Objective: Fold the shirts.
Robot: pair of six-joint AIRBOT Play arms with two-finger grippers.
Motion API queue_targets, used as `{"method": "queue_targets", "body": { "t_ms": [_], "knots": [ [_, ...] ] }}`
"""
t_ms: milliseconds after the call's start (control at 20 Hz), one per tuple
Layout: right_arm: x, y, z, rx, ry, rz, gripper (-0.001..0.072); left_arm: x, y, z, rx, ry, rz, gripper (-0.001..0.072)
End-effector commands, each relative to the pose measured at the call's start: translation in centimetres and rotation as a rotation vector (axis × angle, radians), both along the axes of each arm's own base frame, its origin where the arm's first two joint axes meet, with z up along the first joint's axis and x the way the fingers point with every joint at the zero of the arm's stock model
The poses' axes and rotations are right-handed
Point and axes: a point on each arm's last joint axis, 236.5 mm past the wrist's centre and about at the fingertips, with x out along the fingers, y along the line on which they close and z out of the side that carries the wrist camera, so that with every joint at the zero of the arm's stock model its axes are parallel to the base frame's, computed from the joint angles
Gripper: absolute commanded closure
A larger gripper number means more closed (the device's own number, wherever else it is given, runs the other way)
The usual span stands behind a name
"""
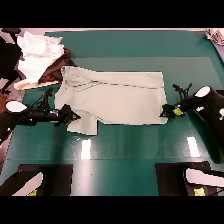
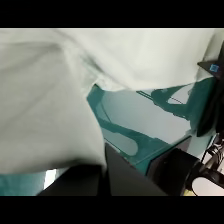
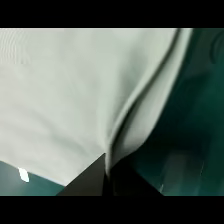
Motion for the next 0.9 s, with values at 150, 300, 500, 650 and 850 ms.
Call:
{"method": "queue_targets", "body": {
  "t_ms": [150,300,500,650,850],
  "knots": [
    [-0.2,-2.2,8.0,0.023,-0.018,-0.068,0.0698,-2.2,-0.4,5.3,-0.026,-0.031,0.007,0.0680],
    [-3.1,-5.5,8.7,-0.086,0.017,-0.144,0.0698,-4.5,0.6,6.8,0.027,-0.044,0.045,0.0679],
    [-7.9,-5.1,9.0,-0.095,0.053,-0.188,0.0697,-7.2,0.4,8.8,0.013,-0.046,0.058,0.0679],
    [-10.4,-5.6,9.3,-0.155,0.043,-0.208,0.0698,-9.2,-0.5,11.3,-0.056,-0.065,0.073,0.0679],
    [-11.6,-6.5,10.1,-0.241,-0.005,-0.213,0.0696,-11.6,-0.4,12.5,-0.059,-0.084,0.092,0.0679]
  ]
}}
